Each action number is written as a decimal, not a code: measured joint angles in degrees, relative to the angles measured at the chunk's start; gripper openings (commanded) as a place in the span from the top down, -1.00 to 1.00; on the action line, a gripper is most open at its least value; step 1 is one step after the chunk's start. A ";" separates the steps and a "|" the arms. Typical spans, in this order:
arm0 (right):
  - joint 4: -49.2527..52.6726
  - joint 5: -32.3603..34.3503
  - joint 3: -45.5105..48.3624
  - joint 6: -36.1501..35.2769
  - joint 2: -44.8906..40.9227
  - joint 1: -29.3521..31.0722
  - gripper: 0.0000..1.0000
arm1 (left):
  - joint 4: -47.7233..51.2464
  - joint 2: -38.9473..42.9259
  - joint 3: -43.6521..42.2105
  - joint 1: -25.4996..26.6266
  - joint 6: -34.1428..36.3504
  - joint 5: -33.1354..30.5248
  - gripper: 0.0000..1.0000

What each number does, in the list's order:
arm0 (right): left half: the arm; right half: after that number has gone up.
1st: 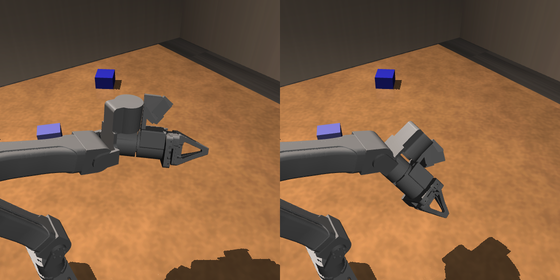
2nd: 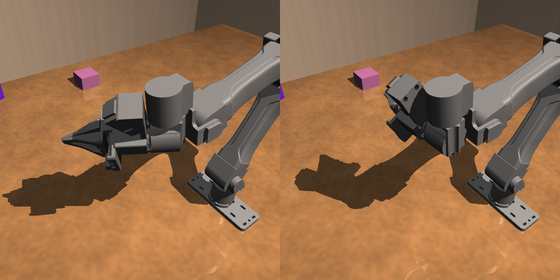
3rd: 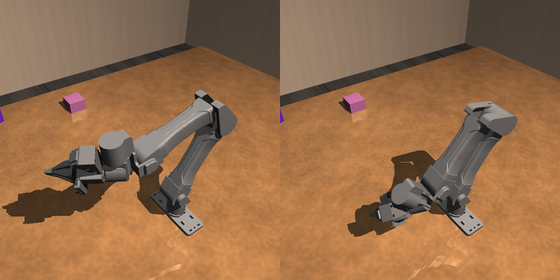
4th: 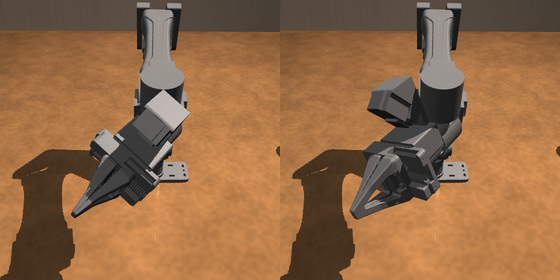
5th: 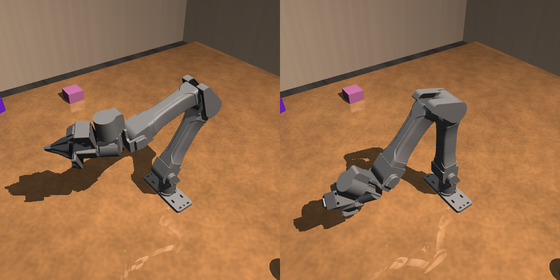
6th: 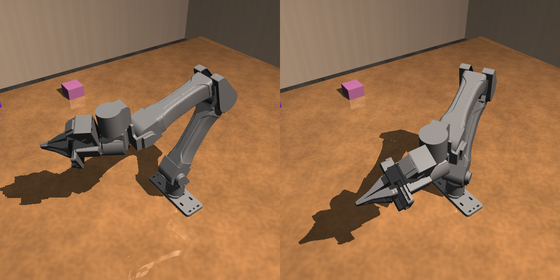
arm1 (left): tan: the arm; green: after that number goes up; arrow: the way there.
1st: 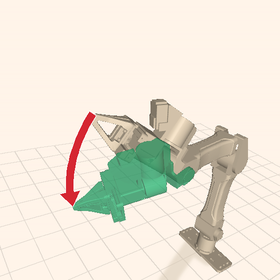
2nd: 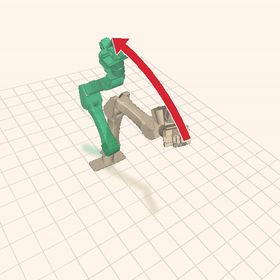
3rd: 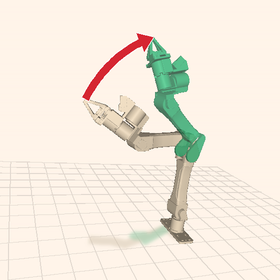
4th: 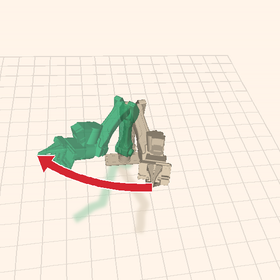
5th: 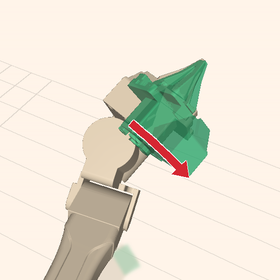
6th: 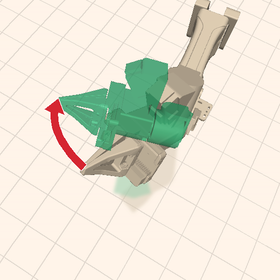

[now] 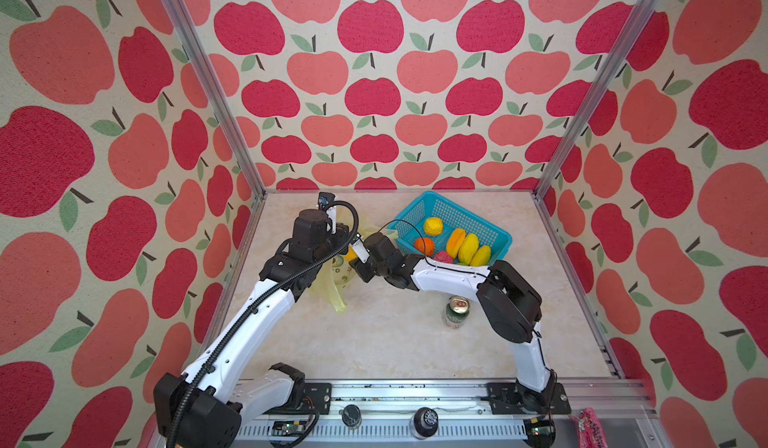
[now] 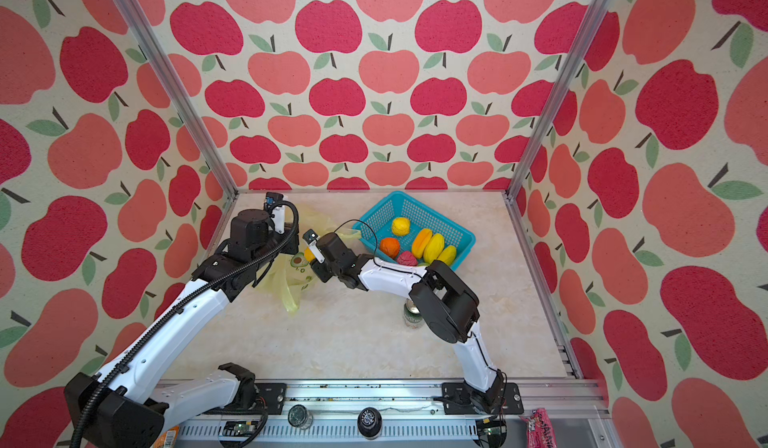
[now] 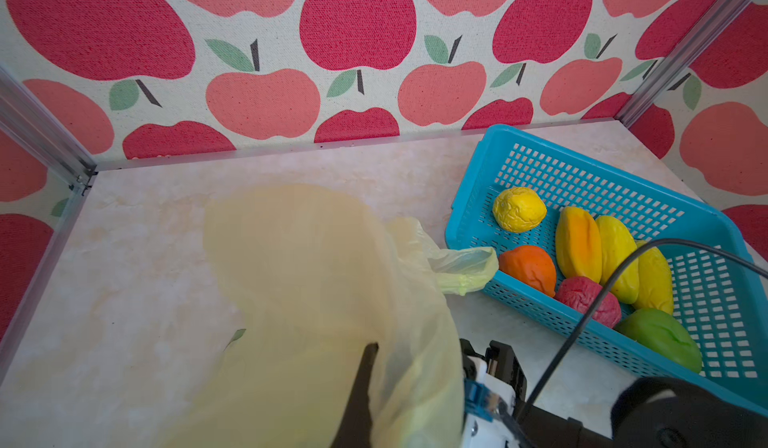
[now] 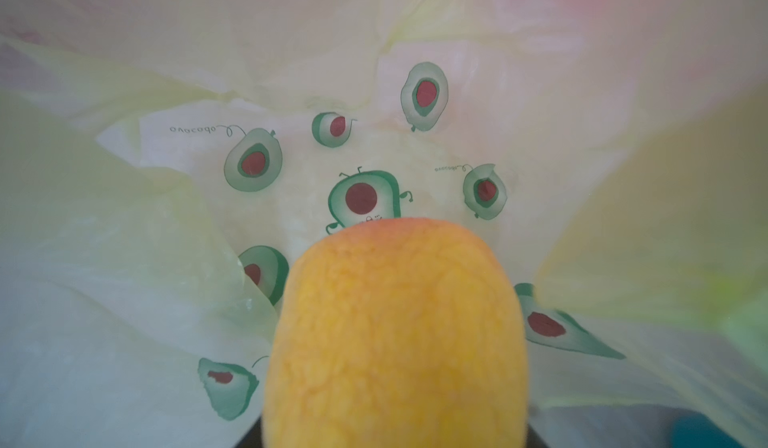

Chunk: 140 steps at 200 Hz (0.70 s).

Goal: Untie the knot of the plastic bag and take out the fruit
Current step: 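Close the right gripper on the yellow fruit and lift it out, then carry the yellow fruit over the basket while the left gripper lowers the bag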

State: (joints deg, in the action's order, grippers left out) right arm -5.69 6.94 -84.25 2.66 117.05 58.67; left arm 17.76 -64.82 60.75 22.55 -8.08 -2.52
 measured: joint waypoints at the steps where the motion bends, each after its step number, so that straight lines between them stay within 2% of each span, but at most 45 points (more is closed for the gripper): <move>1: -0.17 -0.02 0.00 0.00 -0.11 -0.02 0.51 | 0.00 0.00 0.00 -0.04 -0.04 0.02 1.00; 44: -1.18 0.22 5.01 0.00 -5.88 -0.20 0.55 | 0.02 0.00 0.00 -1.36 -0.57 1.40 1.00; 72: -1.14 3.10 15.08 -0.74 -17.64 -0.13 0.51 | -0.02 0.00 0.00 -2.21 -1.31 2.16 1.00; 106: -2.32 10.29 24.79 -2.69 -34.01 -0.87 0.49 | 0.00 -0.39 0.00 -2.45 -1.49 3.28 1.00; 140: -2.49 14.08 26.05 -1.97 -39.76 -7.08 0.52 | -0.09 -1.27 0.00 -2.67 -1.70 3.37 1.00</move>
State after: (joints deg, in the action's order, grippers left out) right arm -8.19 21.02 -58.19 0.69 77.30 51.59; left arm 17.67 -66.08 60.75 19.88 -9.78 0.84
